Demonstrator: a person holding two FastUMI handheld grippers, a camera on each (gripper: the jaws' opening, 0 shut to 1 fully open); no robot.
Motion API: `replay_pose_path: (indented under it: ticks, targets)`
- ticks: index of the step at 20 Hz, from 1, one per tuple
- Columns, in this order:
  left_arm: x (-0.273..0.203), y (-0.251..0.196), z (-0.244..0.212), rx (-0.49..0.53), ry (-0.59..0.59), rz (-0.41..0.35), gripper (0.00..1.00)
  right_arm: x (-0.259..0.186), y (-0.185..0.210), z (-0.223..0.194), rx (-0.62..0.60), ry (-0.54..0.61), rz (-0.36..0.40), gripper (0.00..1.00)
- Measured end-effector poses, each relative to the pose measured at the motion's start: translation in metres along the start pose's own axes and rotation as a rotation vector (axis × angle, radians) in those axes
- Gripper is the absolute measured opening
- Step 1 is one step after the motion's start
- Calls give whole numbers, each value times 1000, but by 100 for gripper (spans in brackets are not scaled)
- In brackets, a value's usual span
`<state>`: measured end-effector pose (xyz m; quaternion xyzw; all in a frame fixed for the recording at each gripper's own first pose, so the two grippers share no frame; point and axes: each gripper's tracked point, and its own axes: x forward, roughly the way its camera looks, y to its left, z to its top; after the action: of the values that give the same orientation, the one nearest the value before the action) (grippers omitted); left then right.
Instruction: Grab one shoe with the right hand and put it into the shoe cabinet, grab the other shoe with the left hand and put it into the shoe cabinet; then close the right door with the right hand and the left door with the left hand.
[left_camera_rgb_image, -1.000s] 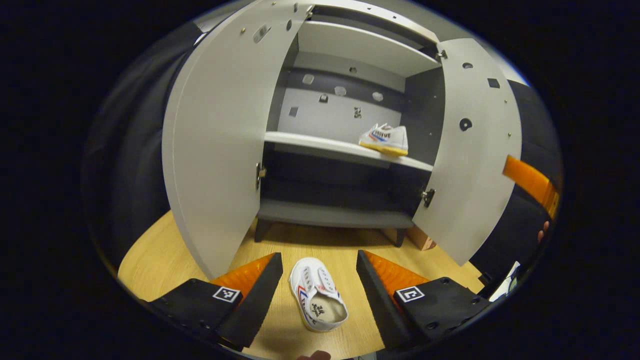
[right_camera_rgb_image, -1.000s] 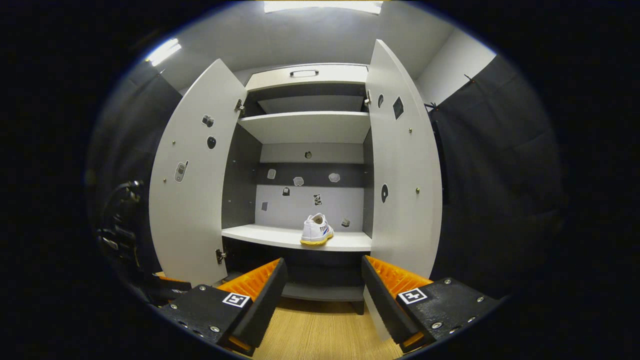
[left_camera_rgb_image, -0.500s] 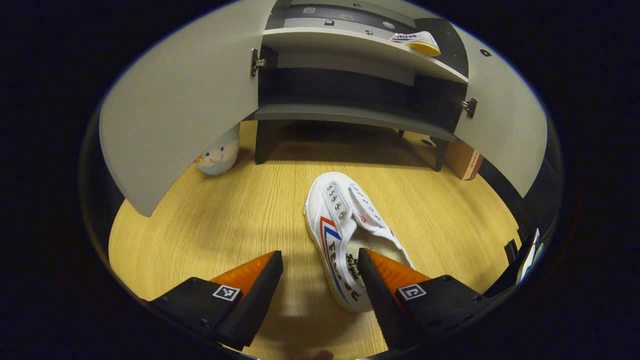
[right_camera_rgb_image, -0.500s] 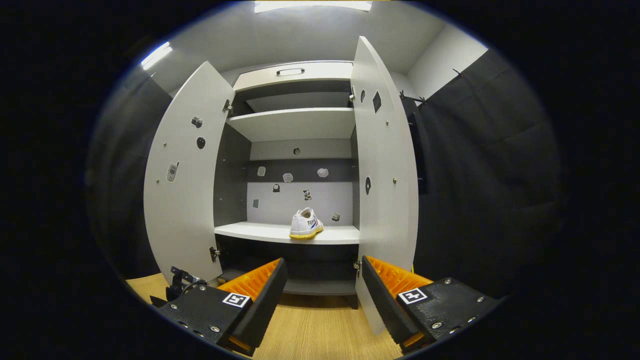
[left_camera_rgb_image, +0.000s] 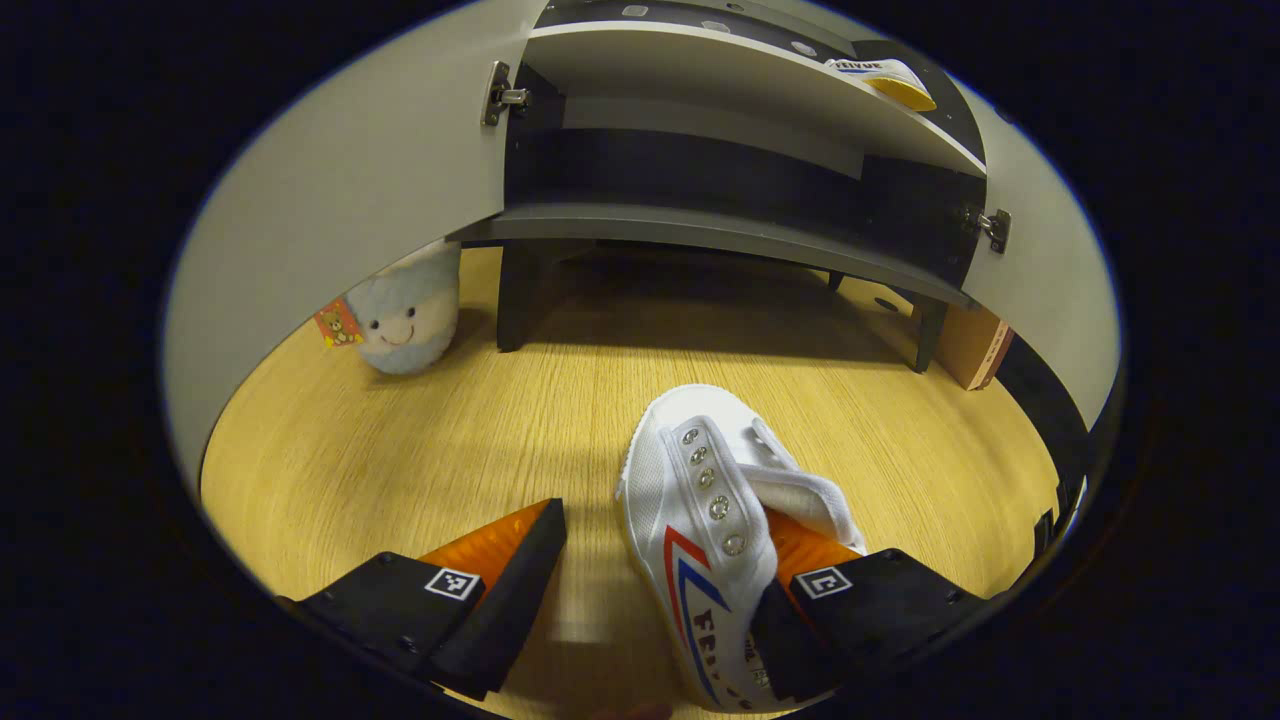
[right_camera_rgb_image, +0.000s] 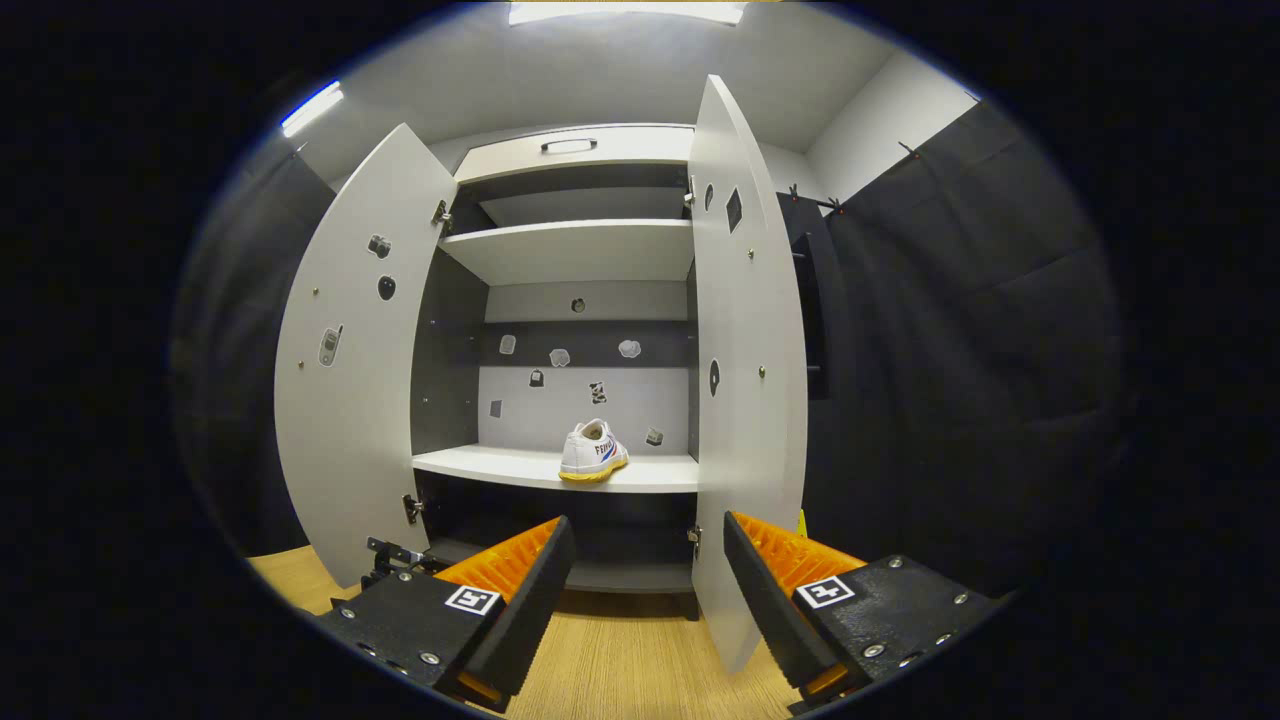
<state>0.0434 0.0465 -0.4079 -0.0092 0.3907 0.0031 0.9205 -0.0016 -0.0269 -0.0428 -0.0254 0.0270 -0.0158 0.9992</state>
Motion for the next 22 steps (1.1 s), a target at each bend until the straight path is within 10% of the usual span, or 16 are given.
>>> replay_pose_path:
  ticks: [3, 6, 7, 15, 22]
  targets:
    - [-1, -6, 3, 5, -19, -17, 96, 1, 1, -2, -15, 8, 8, 92]
    - [-6, 6, 10, 54, -59, 61, 23, 5, 5, -2, -14, 9, 22, 92]
    - [-5, 5, 8, 49, -60, 63, 13, 5, 6, -2, -10, 8, 28, 92]
    - [-122, -11, 107, 26, -230, 120, 10, 5, 21, -9, 16, 7, 59, 92]
    - [-193, -44, 306, -20, -514, 78, 9, 7, 30, -12, 22, 10, 74, 92]
